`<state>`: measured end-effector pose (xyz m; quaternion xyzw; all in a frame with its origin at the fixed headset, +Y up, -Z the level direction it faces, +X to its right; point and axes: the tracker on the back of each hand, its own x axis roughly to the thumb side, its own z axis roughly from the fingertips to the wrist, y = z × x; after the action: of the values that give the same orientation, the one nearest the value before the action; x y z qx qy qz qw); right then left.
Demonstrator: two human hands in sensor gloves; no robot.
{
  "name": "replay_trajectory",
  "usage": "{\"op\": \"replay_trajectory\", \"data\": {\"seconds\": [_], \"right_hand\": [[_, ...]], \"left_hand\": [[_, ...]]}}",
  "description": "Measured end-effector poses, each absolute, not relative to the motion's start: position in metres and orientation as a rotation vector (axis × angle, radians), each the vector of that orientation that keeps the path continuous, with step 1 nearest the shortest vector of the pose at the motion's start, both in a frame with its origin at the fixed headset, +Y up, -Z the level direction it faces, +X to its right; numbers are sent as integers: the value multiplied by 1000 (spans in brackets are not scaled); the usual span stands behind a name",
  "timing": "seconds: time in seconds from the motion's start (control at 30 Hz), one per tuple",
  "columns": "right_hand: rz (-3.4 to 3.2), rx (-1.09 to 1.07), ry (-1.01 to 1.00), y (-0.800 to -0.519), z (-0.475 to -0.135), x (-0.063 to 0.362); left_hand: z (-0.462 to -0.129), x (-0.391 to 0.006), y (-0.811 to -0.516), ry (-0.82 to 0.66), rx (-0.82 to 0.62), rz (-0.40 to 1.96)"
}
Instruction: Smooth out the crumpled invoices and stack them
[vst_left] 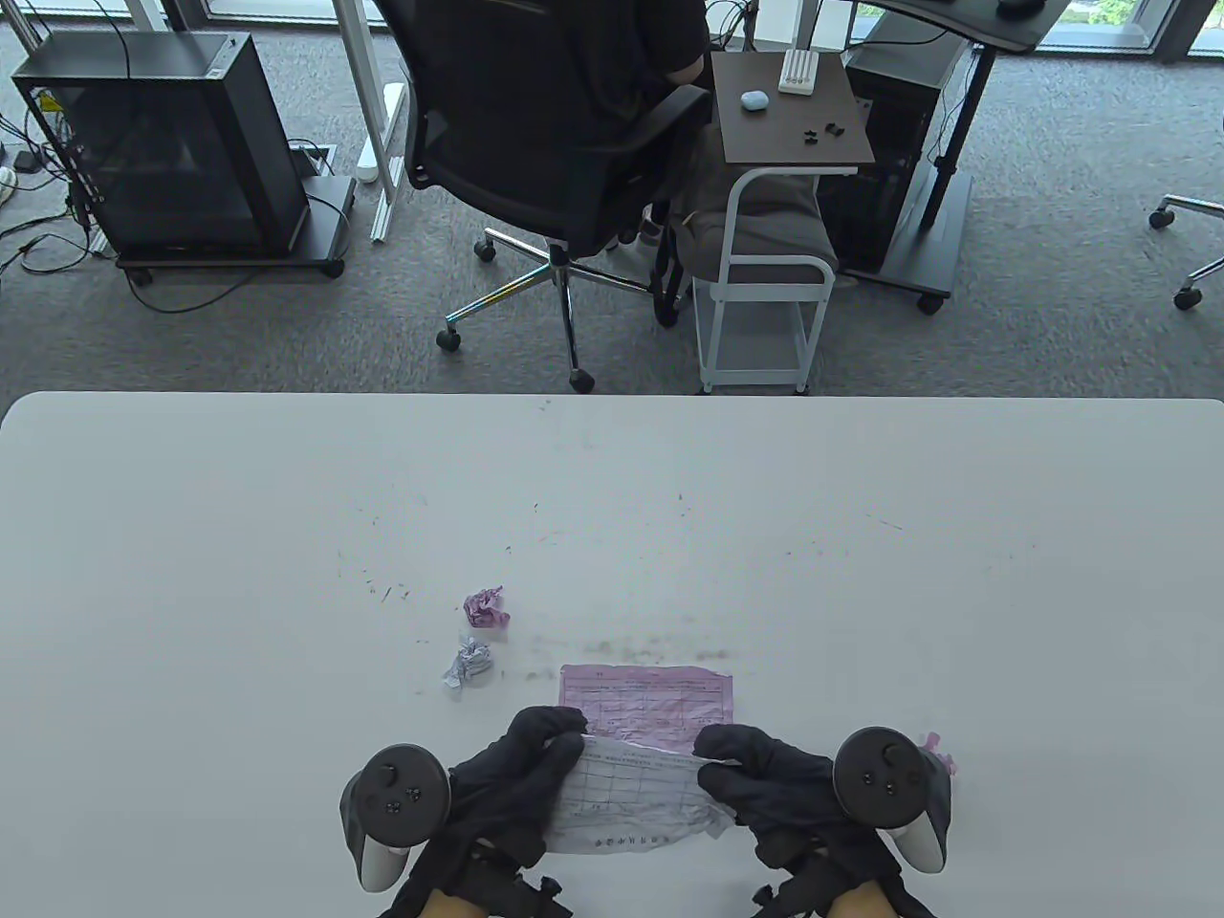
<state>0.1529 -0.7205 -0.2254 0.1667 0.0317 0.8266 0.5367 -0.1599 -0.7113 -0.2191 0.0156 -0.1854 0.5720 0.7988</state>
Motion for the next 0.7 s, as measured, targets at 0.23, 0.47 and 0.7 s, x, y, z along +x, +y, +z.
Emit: {"op": "replay_trajectory", "data": {"seconds": [0.23, 0.47, 0.7], "right_hand": [[1694, 403, 115, -725, -226, 150], [1694, 406, 84, -721, -226, 149], [1786, 501, 173, -716, -227, 151]], "left_hand": [[-217, -156, -710, -414, 47, 1248], [-216, -159, -708, -387, 100, 1179], [-217, -164, -707, -379, 122, 1154]]}}
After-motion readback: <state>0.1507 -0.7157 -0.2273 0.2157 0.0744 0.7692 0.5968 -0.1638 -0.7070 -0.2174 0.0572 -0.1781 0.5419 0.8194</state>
